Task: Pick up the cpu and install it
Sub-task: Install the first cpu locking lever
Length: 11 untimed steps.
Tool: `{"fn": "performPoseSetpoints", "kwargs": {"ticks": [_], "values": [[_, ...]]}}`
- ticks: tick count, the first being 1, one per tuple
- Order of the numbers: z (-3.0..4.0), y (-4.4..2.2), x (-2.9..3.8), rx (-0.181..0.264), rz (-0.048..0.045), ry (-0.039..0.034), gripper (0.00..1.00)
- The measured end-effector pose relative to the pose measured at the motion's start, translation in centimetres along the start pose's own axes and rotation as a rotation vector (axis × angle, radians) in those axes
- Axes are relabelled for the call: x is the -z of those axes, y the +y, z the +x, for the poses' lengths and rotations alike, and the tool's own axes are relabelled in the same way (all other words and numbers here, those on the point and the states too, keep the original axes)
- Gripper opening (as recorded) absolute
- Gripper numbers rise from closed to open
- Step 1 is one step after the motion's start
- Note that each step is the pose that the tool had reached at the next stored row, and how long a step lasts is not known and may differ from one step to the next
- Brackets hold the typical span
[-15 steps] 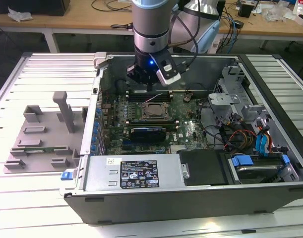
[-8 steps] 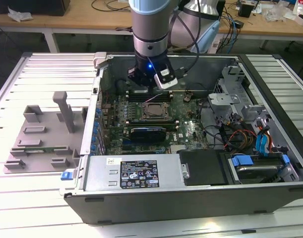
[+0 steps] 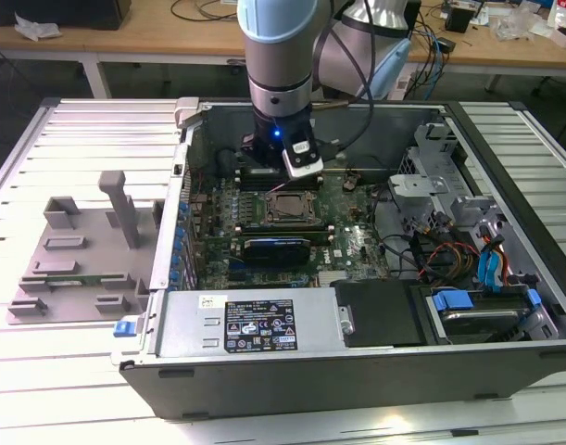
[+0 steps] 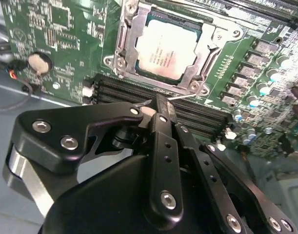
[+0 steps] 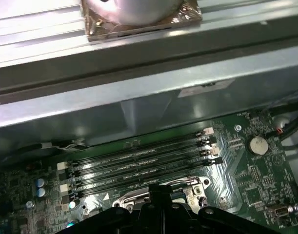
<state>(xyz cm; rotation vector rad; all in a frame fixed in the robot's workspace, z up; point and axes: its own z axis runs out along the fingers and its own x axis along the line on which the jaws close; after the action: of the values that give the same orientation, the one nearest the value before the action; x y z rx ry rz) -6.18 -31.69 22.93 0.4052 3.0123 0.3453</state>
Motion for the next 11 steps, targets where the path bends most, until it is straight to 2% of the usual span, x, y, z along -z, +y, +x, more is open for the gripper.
{"fn": "performPoseSetpoints", "kwargs": {"ticks": [3, 7, 11], "values": [[0.10, 0.23, -0.36, -0.024, 0.0012, -0.0057, 0.11], [0.27, 0.70, -0.83, -0.035, 0.0017, -0.0084, 0.11], [0.04, 0.77, -1.08, -0.044, 0.0023, -0.0105, 0.11]]}}
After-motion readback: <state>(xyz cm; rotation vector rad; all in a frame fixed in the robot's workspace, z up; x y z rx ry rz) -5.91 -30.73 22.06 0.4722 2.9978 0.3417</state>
